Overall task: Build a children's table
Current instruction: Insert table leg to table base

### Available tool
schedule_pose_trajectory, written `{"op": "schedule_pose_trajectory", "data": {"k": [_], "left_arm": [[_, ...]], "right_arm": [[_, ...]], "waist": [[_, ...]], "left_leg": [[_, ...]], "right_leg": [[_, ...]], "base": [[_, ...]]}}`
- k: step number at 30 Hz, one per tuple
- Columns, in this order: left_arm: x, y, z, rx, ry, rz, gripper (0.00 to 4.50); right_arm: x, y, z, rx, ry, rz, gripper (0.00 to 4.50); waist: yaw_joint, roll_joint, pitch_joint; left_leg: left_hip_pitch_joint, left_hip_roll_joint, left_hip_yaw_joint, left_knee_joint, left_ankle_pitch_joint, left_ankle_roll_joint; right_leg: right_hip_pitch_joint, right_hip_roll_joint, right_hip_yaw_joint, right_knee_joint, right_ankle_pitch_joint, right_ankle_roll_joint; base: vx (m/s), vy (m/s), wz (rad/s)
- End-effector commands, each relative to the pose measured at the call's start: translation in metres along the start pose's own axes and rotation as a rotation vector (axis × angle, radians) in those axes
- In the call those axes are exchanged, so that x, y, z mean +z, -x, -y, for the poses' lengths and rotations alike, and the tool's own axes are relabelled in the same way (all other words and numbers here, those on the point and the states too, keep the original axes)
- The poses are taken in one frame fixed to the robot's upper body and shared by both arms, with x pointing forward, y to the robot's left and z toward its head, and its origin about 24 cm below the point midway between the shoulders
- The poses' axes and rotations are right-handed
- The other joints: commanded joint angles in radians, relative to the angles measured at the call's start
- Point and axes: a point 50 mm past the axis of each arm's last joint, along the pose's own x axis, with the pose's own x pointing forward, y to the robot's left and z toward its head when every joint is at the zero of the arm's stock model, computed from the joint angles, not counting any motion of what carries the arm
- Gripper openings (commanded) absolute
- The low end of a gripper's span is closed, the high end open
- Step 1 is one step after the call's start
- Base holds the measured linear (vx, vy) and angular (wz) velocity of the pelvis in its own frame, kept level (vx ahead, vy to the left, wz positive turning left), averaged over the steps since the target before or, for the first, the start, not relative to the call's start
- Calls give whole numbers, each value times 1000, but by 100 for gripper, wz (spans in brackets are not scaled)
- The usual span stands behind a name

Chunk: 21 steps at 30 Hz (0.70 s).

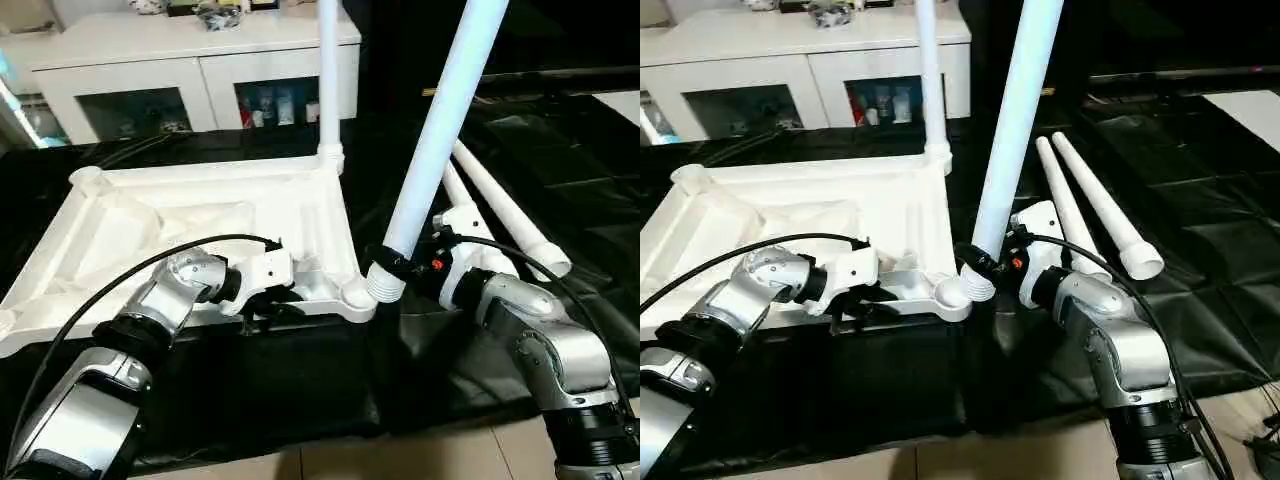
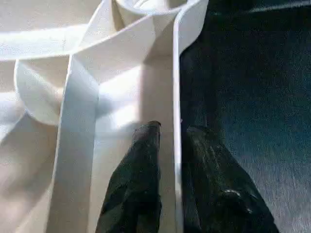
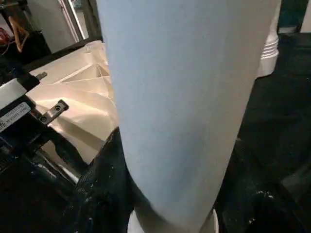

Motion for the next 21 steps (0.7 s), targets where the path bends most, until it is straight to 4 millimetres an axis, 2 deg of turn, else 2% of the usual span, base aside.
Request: {"op": "schedule_pose_trajectory", "data": {"k": [1, 4, 5, 8, 10, 13, 18, 21], "left_arm": [[-3, 5, -2, 21, 3, -4, 101], [-2, 5, -4, 36, 9, 13, 101], [-1, 5, -4, 36, 13, 22, 72], [0, 4, -5, 33, 16, 30, 65], [-1, 3, -4, 29, 19, 28, 33], [-2, 2, -3, 20, 29, 37, 17], [-2, -1, -1, 12, 52, 64, 0], [-2, -3, 1, 17, 87, 89, 0]], "right_arm": [[6, 1, -1, 5, 19, 21, 186], [6, 1, -1, 6, 19, 20, 186], [6, 1, -1, 6, 19, 19, 186], [6, 1, -1, 7, 20, 17, 186], [5, 1, -1, 6, 20, 17, 186], [5, 2, -1, 6, 19, 17, 186], [5, 2, -1, 7, 18, 15, 186], [3, 2, -1, 6, 18, 11, 186]], "waist": [[4, -4, -63], [8, -4, -62], [8, -4, -61], [10, -3, -61], [11, -4, -61], [11, -4, -62], [11, -1, -63], [11, -2, -62]], "left_leg": [[1, 30, -7, -67, -170, 42], [3, 31, -7, -69, -184, 33], [2, 31, -7, -69, -187, 31], [2, 31, -8, -70, -183, 28], [1, 30, -7, -69, -187, 27], [1, 30, -7, -69, -183, 28], [0, 30, -7, -68, -165, 35], [0, 30, -7, -67, -172, 36]], "right_leg": [[64, -56, 49, -58, -147, -237], [62, -56, 50, -61, -170, -228], [62, -56, 50, -61, -174, -226], [63, -56, 50, -61, -171, -224], [63, -56, 50, -61, -169, -225], [64, -56, 50, -62, -172, -221], [65, -56, 49, -57, -137, -231], [65, -57, 49, -60, -149, -234]], "base": [[0, 0, 0], [0, 0, 0], [0, 0, 0], [0, 0, 0], [0, 0, 0], [0, 0, 0], [0, 0, 0], [0, 0, 0]]}}
